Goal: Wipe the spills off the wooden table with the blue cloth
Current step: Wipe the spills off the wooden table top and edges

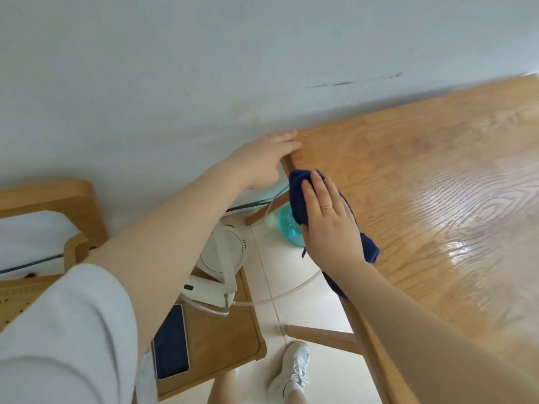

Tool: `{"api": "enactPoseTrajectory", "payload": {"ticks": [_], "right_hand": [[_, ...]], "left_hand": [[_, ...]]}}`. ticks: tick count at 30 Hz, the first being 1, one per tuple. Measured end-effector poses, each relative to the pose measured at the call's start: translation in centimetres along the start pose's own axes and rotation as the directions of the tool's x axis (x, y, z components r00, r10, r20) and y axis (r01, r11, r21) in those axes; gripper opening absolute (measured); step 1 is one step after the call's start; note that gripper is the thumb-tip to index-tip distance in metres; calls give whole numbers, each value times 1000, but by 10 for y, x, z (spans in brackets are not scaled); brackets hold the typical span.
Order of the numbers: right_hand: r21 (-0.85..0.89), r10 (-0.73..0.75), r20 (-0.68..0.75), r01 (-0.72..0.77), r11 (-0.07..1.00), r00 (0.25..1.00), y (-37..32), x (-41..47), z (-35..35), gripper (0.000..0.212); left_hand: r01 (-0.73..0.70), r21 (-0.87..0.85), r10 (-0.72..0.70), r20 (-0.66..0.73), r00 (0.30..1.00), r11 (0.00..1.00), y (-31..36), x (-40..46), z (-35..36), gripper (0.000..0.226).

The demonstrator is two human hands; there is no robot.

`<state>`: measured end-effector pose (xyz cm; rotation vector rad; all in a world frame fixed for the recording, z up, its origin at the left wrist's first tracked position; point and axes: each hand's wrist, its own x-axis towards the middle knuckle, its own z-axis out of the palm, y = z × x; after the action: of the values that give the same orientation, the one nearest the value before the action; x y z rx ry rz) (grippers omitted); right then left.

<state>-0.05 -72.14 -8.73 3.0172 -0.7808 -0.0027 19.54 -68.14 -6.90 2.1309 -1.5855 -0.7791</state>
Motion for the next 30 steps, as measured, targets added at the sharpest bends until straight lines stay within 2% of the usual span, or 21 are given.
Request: {"api": "enactPoseTrajectory", "payload": {"ticks": [6,14,18,21,25,28,30], "right_hand": [[95,24,9,-25,995,1000,-9,58,-3,72],[53,-64,78,60,997,995,16,-66,-10,78],[11,-61,84,61,998,995,11,-48,-6,80],[57,-52,97,47,997,994,7,-17,-9,78],[65,11,82,-16,998,997,10,-57,-6,82],[48,36,93,-40,998,995,18,-135,-4,86],[54,21,102,-27,998,995,25,-175,-4,88]], "left_hand": [[3,21,-2,-35,999,1000,3,0,-4,65],[51,18,-49,-97,994,999,10,1,10,71],[101,88,-95,-70,993,991,20,0,10,70],[57,132,-39,-142,989,990,28,-9,15,71],[-51,-14,47,-205,978,999,40,-37,30,68],[-148,24,149,-133,980,989,57,-57,56,67],[-160,132,167,-42,985,978,73,-66,74,67]]}}
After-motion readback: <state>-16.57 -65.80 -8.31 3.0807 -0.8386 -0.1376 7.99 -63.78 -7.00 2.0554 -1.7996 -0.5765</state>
